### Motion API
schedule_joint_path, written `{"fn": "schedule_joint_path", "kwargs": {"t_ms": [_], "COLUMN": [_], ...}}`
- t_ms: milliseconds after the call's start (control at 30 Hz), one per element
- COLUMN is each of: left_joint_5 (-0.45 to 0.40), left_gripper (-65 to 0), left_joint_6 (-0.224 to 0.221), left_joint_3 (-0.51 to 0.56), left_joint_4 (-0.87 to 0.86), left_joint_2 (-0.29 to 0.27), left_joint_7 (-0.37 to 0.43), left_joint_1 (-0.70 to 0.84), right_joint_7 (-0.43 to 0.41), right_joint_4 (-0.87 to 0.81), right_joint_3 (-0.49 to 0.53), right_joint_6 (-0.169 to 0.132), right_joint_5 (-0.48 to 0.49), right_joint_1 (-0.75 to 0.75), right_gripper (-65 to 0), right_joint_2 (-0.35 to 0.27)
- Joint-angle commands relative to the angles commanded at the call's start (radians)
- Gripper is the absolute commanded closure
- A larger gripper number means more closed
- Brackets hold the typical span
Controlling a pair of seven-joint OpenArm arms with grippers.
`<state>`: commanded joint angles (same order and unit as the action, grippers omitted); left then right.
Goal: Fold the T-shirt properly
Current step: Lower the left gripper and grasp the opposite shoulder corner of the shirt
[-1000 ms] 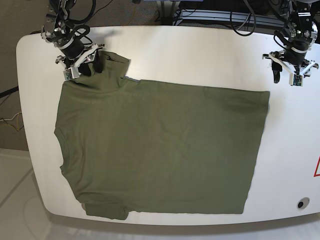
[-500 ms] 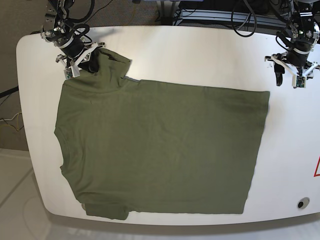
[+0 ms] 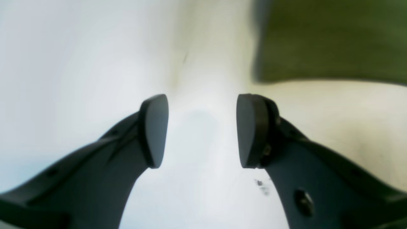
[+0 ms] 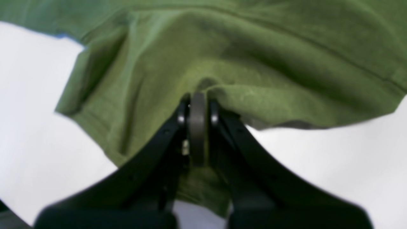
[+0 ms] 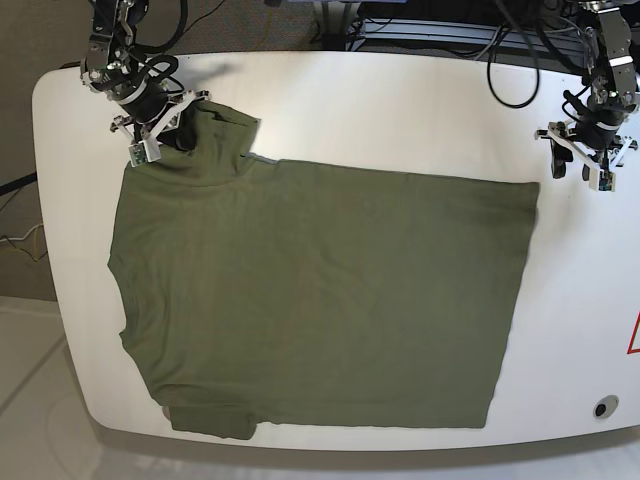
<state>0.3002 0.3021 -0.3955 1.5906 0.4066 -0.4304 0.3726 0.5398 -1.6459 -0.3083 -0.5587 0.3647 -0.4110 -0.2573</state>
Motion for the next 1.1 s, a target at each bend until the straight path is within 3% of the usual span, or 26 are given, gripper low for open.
{"fn": "schedule_joint_path", "kwargs": {"t_ms": [400, 800, 1100], "left_joint_5": [-0.003, 0.096, 0.151], "left_gripper": [-31.9, -37.1, -36.8], "left_joint_6": [-0.008, -0.033, -0.024], "left_joint_3": [0.012, 0.020, 0.008], "left_joint_4": [-0.041, -0.058, -0.085], "left_joint_2": [0.013, -0.007, -0.028], "left_joint_7": [0.004, -0.074, -0.106], "left_joint_1": [-0.061, -0.138, -0.182], "right_joint_7": [0.005, -0.005, -0.005], "right_joint_4": [-0.007, -0.005, -0.004], "right_joint_3": [-0.008, -0.009, -0.009], "right_joint_6": [0.000, 0.002, 0.002], "right_joint_5": [0.009, 0.009, 0.008], "right_joint_1": [-0.003, 0.003, 0.002], "right_gripper": [0.0, 0.0, 0.0], "right_joint_2": [0.000, -0.001, 0.001]}}
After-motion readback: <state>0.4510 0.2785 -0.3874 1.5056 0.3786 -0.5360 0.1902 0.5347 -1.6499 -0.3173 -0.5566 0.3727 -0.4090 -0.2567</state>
